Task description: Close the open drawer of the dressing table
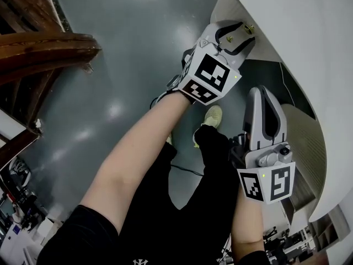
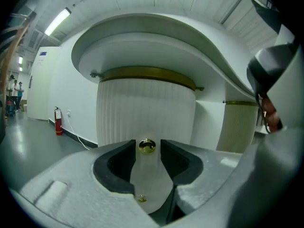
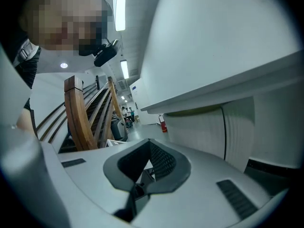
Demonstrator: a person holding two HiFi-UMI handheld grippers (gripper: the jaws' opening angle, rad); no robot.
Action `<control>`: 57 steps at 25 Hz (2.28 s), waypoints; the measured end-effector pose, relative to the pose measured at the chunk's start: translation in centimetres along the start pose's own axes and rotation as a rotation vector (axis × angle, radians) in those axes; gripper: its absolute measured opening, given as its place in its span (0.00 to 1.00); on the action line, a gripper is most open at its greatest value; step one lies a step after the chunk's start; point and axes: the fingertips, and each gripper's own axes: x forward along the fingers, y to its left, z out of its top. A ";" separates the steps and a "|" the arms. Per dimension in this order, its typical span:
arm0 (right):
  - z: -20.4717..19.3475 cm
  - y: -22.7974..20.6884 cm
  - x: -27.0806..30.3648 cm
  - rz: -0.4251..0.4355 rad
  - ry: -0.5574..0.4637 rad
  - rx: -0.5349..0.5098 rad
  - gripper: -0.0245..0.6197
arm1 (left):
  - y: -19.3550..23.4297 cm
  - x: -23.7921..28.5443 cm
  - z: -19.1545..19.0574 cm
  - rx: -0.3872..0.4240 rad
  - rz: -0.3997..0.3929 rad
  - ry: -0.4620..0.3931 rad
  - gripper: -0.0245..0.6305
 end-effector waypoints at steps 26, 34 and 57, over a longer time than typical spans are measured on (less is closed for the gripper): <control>-1.0 3.4 -2.2 -0.020 0.070 0.035 0.06 | -0.1 -4.1 -2.6 -0.031 0.028 0.083 0.20; -1.2 8.0 -4.0 -0.002 0.099 0.036 0.06 | -0.6 -10.2 -4.7 -0.042 0.035 0.139 0.20; -1.6 16.6 -8.5 -0.010 0.107 0.024 0.06 | -1.6 -21.6 -8.1 -0.069 0.036 0.216 0.20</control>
